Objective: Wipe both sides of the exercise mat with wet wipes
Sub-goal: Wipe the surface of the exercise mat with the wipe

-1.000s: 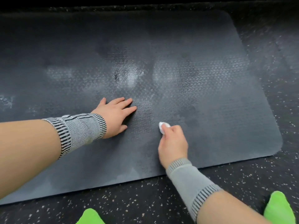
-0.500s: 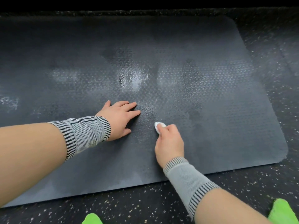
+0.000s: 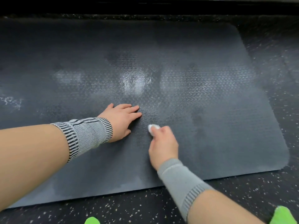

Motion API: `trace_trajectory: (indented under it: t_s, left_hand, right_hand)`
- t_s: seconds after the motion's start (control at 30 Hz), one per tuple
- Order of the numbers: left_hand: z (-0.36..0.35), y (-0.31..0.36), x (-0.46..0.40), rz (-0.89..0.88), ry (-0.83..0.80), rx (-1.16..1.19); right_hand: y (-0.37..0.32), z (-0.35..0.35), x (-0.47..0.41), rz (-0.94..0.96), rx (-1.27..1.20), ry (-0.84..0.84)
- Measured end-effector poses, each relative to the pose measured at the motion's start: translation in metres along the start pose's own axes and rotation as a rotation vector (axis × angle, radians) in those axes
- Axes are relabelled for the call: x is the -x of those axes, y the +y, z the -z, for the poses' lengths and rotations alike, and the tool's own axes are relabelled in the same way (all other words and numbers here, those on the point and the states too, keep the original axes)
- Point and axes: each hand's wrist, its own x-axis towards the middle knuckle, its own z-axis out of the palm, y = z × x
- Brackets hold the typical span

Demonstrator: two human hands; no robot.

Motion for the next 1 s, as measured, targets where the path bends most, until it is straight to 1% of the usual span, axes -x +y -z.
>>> trace_trajectory:
  t_s: [0.07, 0.1, 0.13, 0.17, 0.2, 0.27, 0.3, 0.33, 0.37, 0.4, 0.5, 0.57, 0.6, 0.63, 0.67, 0.73, 0.77, 0.8, 0.83, 0.87, 0.93, 1.0]
  left_hand:
    - [-0.001, 0.0, 0.002, 0.019, 0.016, 0.009]
    - [-0.003, 0.0, 0.003, 0.039, 0.03, 0.009]
    - [-0.005, -0.001, 0.004, 0.065, 0.041, 0.007]
    - [-0.006, -0.003, 0.005, 0.089, 0.045, 0.006]
    - [-0.008, -0.004, 0.006, 0.106, 0.041, 0.006]
    - [-0.009, -0.007, 0.007, 0.112, 0.024, 0.007]
    - [-0.009, -0.008, 0.007, 0.108, 0.022, 0.009]
    - [-0.008, -0.01, 0.006, 0.103, 0.025, 0.016]
    - [-0.007, -0.012, 0.005, 0.1, 0.035, 0.027]
    - [-0.005, -0.014, 0.003, 0.098, 0.047, 0.04]
    - [0.001, -0.021, -0.001, 0.091, 0.079, 0.072]
    - [0.003, -0.023, -0.003, 0.091, 0.088, 0.084]
    - [0.004, -0.023, -0.004, 0.09, 0.093, 0.09]
    - [0.004, -0.023, -0.005, 0.089, 0.097, 0.097]
    - [0.003, -0.023, -0.007, 0.087, 0.101, 0.102]
    - [0.001, -0.025, -0.008, 0.084, 0.114, 0.108]
    - [0.0, -0.026, -0.009, 0.081, 0.124, 0.109]
    - [0.0, -0.027, -0.01, 0.078, 0.135, 0.108]
    - [0.0, -0.027, -0.011, 0.076, 0.147, 0.107]
    - [0.001, -0.028, -0.012, 0.074, 0.157, 0.105]
    - [0.007, -0.03, -0.017, 0.076, 0.171, 0.104]
    - [0.014, -0.034, -0.022, 0.089, 0.173, 0.127]
  right_hand:
    - [-0.013, -0.012, 0.017, 0.172, -0.068, -0.101]
    - [-0.011, -0.01, 0.017, 0.214, -0.105, -0.081]
    - [-0.005, -0.005, 0.009, 0.232, -0.116, -0.022]
    - [0.004, 0.003, -0.004, 0.188, -0.105, 0.054]
    - [0.013, 0.014, -0.021, 0.085, -0.08, 0.127]
    - [0.033, 0.034, -0.055, -0.188, -0.075, 0.174]
    - [0.04, 0.037, -0.065, -0.27, -0.064, 0.181]
    - [0.039, 0.037, -0.069, -0.308, -0.04, 0.172]
    - [0.031, 0.033, -0.065, -0.293, -0.011, 0.156]
    - [0.02, 0.023, -0.056, -0.233, 0.008, 0.132]
    - [-0.011, -0.011, -0.017, 0.034, -0.003, 0.018]
    - [-0.014, -0.01, -0.012, 0.177, -0.01, -0.073]
    - [-0.01, -0.001, -0.02, 0.214, 0.002, -0.087]
    - [-0.002, 0.01, -0.032, 0.218, 0.018, -0.048]
    - [0.006, 0.021, -0.049, 0.155, 0.039, 0.021]
    - [0.025, 0.041, -0.082, -0.143, 0.045, 0.132]
    - [0.032, 0.043, -0.092, -0.277, 0.022, 0.15]
    - [0.032, 0.041, -0.093, -0.335, 0.012, 0.157]
    - [0.024, 0.034, -0.088, -0.316, 0.02, 0.149]
    - [0.012, 0.024, -0.077, -0.248, 0.04, 0.13]
    - [-0.011, 0.0, -0.047, -0.034, 0.051, 0.059]
    - [-0.019, -0.009, -0.029, 0.161, 0.008, -0.025]
